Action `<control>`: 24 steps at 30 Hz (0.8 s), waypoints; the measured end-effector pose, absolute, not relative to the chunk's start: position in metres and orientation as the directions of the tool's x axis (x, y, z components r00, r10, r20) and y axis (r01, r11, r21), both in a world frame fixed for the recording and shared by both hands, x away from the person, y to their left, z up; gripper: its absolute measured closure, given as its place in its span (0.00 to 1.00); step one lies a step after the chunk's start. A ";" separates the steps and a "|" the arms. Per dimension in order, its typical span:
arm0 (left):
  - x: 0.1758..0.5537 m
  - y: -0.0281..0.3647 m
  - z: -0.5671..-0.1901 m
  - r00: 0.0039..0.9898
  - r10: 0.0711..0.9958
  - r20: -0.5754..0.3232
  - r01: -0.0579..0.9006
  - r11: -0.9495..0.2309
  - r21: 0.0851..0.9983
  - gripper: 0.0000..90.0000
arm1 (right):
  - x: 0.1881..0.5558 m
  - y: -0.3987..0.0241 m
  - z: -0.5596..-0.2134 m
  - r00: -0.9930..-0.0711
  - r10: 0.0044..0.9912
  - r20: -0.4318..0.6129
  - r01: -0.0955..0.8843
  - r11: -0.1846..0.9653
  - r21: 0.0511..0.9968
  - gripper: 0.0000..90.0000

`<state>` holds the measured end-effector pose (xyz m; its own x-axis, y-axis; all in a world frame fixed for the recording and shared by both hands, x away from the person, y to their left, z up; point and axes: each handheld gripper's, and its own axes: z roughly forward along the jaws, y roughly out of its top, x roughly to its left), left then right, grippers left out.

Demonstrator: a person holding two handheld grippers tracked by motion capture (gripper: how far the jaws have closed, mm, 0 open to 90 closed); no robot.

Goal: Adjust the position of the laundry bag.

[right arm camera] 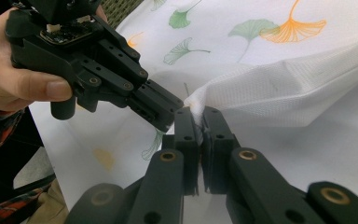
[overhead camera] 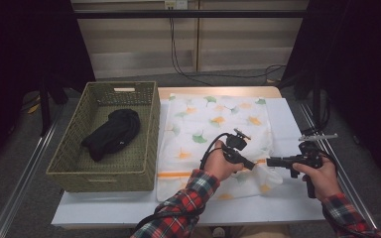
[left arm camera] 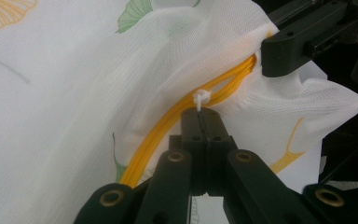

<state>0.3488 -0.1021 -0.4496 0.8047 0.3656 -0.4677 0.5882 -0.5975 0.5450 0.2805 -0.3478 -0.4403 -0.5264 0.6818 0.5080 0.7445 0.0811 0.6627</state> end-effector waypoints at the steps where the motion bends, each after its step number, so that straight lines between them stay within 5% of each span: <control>1: 0.348 -0.103 -0.449 0.802 0.370 -0.470 0.592 -0.601 0.537 1.00 | 0.280 -0.348 -0.440 -0.525 0.679 0.513 0.747 0.079 0.660 0.96; 24: 0.351 -0.092 -0.444 0.761 0.403 -0.508 0.640 -0.593 0.489 1.00 | 0.278 -0.357 -0.439 -0.504 0.688 0.521 0.751 0.051 0.658 0.96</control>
<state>0.3508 -0.0919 -0.4442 0.7615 0.4027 -0.5080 0.6397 -0.5932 0.4888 0.2784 -0.3574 -0.4390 -0.5043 0.6883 0.5214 0.7509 0.0514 0.6584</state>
